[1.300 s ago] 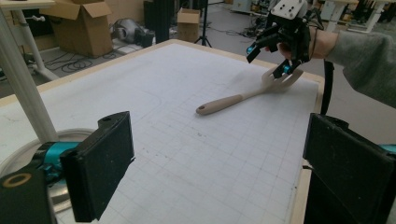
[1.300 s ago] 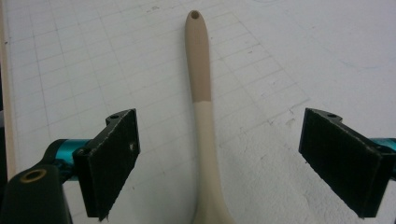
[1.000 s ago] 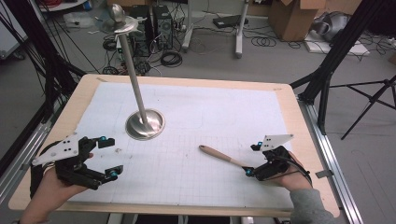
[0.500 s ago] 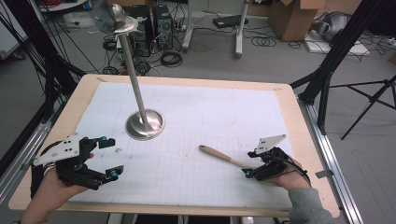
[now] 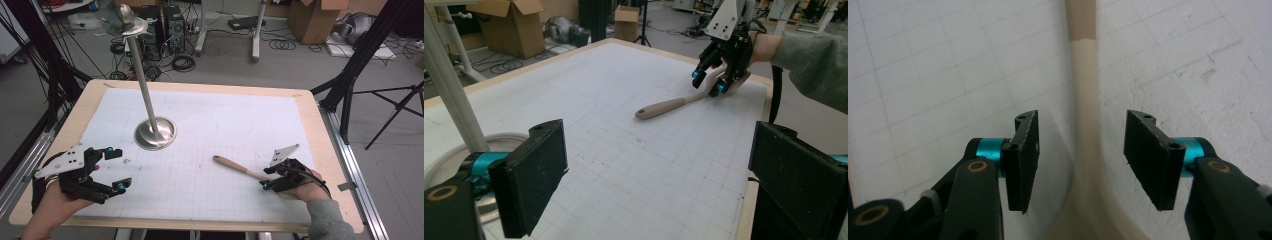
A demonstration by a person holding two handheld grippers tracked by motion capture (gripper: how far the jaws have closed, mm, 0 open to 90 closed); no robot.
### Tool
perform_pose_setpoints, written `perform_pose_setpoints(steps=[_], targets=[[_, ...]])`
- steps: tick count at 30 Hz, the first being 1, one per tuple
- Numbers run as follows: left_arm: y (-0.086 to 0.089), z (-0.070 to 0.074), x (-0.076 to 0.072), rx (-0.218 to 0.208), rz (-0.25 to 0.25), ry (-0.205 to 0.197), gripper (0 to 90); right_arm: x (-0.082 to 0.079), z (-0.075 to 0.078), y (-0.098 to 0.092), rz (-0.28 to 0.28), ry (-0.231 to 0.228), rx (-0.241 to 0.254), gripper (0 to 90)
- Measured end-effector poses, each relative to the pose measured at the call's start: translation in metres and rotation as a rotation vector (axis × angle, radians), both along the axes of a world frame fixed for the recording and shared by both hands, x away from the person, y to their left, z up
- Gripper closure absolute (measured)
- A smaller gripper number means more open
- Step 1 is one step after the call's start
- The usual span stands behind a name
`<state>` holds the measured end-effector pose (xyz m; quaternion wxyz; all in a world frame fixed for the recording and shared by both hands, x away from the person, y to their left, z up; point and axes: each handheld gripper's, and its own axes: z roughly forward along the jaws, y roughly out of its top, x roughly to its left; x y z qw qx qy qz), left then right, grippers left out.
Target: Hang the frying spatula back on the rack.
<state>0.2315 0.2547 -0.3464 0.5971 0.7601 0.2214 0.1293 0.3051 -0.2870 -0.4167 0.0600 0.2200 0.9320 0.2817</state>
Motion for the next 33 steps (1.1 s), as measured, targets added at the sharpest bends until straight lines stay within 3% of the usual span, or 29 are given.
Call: perform_pose_setpoints(steps=[13, 18, 26, 33], targets=[[-0.0002, -0.0011, 0.0002, 0.003, 0.002, 0.003, 9.1, 0.0014, -0.0047, 0.0031, 0.008, 0.005, -0.059, 57.0], [-0.0008, -0.0014, 0.0004, 0.006, 0.000, 0.003, 9.1, 0.0010, -0.0047, 0.0035, 0.030, 0.007, -0.055, 64.4], [-0.0002, -0.0022, 0.0006, 0.009, 0.002, 0.008, 9.1, 0.0022, -0.0047, 0.0026, 0.003, 0.000, -0.060, 75.3], [-0.0010, -0.0026, 0.0005, 0.006, 0.003, 0.010, 9.1, 0.0022, -0.0058, 0.0005, -0.022, 0.012, -0.035, 76.8]])
